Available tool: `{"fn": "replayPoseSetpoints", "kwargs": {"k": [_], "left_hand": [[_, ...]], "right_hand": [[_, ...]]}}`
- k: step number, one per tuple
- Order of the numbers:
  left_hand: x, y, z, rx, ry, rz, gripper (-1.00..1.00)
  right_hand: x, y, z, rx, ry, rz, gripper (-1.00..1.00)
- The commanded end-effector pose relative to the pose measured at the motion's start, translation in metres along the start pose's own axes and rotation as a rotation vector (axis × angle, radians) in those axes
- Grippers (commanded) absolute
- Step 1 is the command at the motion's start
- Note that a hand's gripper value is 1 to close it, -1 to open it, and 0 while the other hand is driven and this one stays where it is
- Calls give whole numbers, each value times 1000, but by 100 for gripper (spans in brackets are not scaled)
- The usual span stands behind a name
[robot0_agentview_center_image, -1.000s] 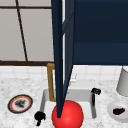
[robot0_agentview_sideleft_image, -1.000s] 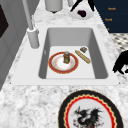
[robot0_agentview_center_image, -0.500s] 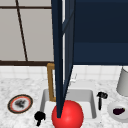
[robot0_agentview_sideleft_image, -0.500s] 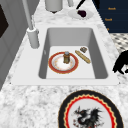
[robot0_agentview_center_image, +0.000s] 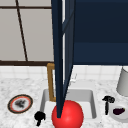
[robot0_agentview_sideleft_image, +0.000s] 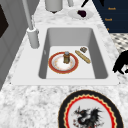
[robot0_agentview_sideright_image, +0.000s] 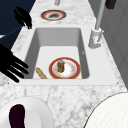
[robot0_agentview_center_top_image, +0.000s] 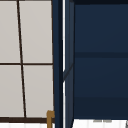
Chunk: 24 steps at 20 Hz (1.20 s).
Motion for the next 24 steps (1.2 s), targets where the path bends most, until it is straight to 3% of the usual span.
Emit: {"fn": "replayPoseSetpoints", "kwargs": {"k": [1,4,6,7,10,18,24], "left_hand": [[0,0,0,0,0,0,0],[0,0,0,0,0,0,0],[0,0,0,0,0,0,0],[0,0,0,0,0,0,0],[0,0,0,0,0,0,0],[0,0,0,0,0,0,0],[0,0,0,0,0,0,0]], "right_hand": [[-17,-2,2,25,-26,31,-100],[-28,-3,1,59,-32,46,-100],[-32,1,5,40,-52,92,-100],[-29,3,7,28,-28,126,-100],[-33,3,10,12,8,161,-100],[-57,4,15,15,10,136,-100],[-74,2,15,-6,-71,126,-100]]}}
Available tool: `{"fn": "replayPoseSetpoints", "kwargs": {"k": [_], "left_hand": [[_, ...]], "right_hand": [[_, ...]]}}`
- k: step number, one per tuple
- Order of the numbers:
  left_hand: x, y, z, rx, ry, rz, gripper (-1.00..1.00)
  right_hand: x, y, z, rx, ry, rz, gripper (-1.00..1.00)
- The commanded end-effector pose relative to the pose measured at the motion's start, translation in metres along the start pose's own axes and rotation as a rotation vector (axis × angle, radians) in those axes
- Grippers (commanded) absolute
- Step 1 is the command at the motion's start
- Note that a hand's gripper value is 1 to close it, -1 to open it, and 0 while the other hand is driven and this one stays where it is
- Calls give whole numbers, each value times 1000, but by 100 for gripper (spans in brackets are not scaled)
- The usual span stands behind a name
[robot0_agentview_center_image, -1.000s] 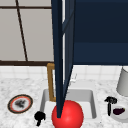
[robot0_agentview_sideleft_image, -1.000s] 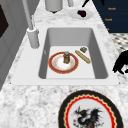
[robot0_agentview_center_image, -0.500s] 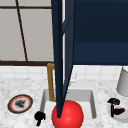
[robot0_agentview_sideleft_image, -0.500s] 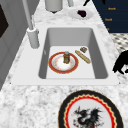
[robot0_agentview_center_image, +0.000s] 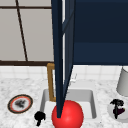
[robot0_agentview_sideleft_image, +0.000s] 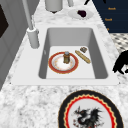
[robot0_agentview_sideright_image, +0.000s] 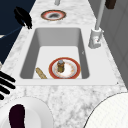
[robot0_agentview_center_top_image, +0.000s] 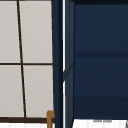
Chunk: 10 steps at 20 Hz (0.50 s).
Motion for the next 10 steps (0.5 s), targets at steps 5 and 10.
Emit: {"fn": "replayPoseSetpoints", "kwargs": {"k": [5,10], "left_hand": [[0,0,0,0,0,0,0],[0,0,0,0,0,0,0]], "right_hand": [[-23,5,-10,-80,-88,82,-100],[-25,20,-36,-47,-99,114,-100]]}}
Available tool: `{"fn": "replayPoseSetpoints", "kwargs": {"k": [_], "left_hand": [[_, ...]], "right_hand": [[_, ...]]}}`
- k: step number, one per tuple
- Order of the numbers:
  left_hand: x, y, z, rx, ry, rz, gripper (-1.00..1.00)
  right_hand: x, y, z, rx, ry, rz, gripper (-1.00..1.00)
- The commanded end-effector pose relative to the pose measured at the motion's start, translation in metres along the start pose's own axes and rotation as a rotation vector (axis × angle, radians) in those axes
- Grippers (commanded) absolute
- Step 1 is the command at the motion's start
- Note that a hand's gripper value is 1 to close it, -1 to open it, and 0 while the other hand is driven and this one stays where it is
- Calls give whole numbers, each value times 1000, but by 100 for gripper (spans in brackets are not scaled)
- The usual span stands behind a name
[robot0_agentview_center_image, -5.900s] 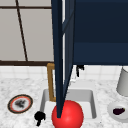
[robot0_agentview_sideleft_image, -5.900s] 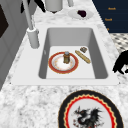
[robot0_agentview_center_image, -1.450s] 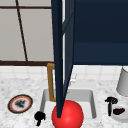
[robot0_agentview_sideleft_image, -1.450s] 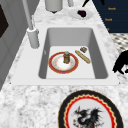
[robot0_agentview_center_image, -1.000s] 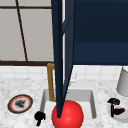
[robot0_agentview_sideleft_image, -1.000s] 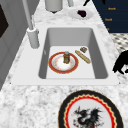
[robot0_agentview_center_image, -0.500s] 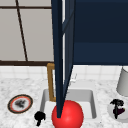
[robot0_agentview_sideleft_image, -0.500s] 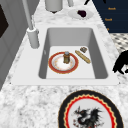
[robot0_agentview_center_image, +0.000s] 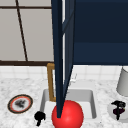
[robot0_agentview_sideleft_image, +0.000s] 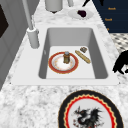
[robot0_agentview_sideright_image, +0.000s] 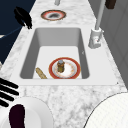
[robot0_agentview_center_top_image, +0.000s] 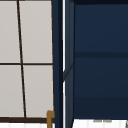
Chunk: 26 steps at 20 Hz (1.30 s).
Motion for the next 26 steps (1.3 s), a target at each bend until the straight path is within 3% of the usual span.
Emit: {"fn": "replayPoseSetpoints", "kwargs": {"k": [1,7,16,18,21,25,26], "left_hand": [[0,0,0,0,0,0,0],[0,0,0,0,0,0,0],[0,0,0,0,0,0,0],[0,0,0,0,0,0,0],[0,0,0,0,0,0,0],[0,0,0,0,0,0,0],[0,0,0,0,0,0,0]], "right_hand": [[-3,13,-19,9,-46,112,-100],[-15,32,-50,-1,-57,105,-100],[-54,17,-38,-19,-45,81,-100],[-58,10,-47,9,-96,58,-100],[-67,3,-60,10,-86,22,-100],[-64,3,-60,2,-47,27,-100],[-66,-1,-71,10,-71,53,-100]]}}
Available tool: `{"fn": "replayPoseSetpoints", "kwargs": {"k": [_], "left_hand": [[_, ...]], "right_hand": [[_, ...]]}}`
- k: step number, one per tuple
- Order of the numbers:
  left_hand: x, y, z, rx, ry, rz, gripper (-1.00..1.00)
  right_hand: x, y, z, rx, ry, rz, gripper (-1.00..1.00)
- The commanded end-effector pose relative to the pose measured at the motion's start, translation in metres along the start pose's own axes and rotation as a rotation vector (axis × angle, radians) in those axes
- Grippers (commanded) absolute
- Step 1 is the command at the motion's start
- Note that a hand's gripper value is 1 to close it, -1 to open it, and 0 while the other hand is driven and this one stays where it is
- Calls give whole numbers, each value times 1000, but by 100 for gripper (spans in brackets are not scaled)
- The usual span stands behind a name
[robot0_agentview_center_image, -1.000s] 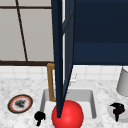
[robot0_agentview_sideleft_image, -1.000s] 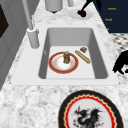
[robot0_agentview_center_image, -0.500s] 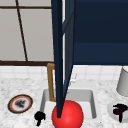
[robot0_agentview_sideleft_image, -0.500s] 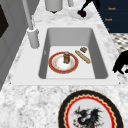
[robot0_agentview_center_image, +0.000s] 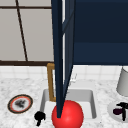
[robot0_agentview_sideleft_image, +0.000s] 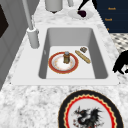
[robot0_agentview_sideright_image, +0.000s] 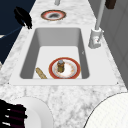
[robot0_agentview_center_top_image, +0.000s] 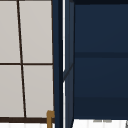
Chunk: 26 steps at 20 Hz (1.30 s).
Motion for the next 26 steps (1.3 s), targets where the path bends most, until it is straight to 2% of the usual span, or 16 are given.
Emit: {"fn": "replayPoseSetpoints", "kwargs": {"k": [1,5,7,11,13,15,16,18,22,23,24,25,26], "left_hand": [[0,0,0,0,0,0,0],[0,0,0,0,0,0,0],[0,0,0,0,0,0,0],[0,0,0,0,0,0,0],[0,0,0,0,0,0,0],[0,0,0,0,0,0,0],[0,0,0,0,0,0,0],[0,0,0,0,0,0,0],[0,0,0,0,0,0,0],[0,0,0,0,0,0,0],[0,0,0,0,0,0,0],[0,0,0,0,0,0,0],[0,0,0,0,0,0,0]], "right_hand": [[2,-9,-21,13,-24,33,-100],[2,-13,-50,28,-17,57,-100],[2,0,-63,5,-20,101,-100],[-11,13,-74,-94,-47,74,-100],[-16,20,-82,-121,-68,70,-100],[-18,26,-92,-113,-75,70,-100],[-17,24,-101,-78,-71,62,-100],[-16,20,-104,-55,-69,59,-100],[-15,18,-102,-54,-61,56,-100],[-8,20,-97,-53,-39,48,100],[-3,21,-90,-73,-24,59,100],[-2,18,-85,-110,-26,48,100],[-3,14,-80,-117,-39,50,100]]}}
